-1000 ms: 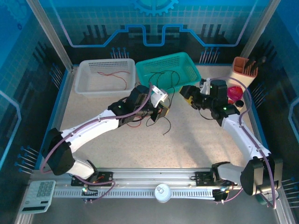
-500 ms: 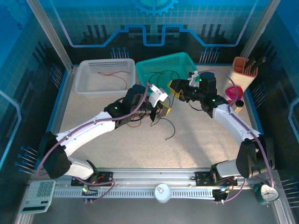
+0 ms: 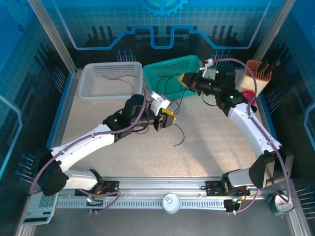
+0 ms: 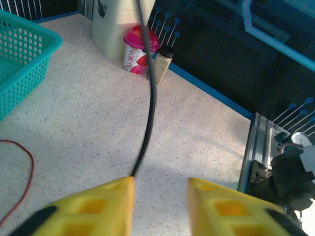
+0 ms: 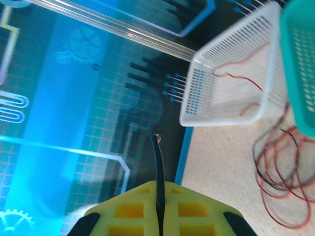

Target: Untangle the cables

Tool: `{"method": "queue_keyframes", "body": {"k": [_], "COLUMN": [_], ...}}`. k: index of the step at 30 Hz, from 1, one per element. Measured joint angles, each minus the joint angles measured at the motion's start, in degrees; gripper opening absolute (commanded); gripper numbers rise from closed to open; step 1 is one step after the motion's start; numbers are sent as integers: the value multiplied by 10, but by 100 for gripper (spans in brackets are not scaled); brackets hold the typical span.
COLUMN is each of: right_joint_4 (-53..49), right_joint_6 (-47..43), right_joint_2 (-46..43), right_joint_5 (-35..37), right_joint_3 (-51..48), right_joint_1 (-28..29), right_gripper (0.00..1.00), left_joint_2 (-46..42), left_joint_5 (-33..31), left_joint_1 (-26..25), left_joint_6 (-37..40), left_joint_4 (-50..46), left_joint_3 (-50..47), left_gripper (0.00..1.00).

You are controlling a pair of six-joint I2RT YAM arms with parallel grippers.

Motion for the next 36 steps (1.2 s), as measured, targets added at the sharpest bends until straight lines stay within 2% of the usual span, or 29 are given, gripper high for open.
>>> {"method": "queue_keyframes", "body": {"k": [5,8,12,21,29,34,36], "right_joint_4": [-19,-29,-30,31,63,84,106], "right_joint_6": [-15,-25,-31,-5,27,26,28], "right_joint_2": [-8,-8,3,87,152,186,205], "right_joint_5": [9,20,32,42,53,57,57], "right_joint_3": [95,140,192,291,360,426,449], "right_joint_1": [19,26,24,-9,-46,-55,-64], "right_gripper": [0,0,0,0,0,0,0], "left_joint_2": [-1,-1,-7,-52,-102,-120,-125], "left_joint_5": [-3,-14,-39,-74,-103,-115,-119], "left_joint_1": [0,0,0,5,16,20,20], "left_joint_6": [-11,-19,-26,-45,-68,-82,-87], "left_joint_4": [4,14,35,69,80,90,90], "left_joint_3": [-7,-7,-13,-55,-101,-111,-113], "left_gripper": [38,28,28,52,84,99,99]}}
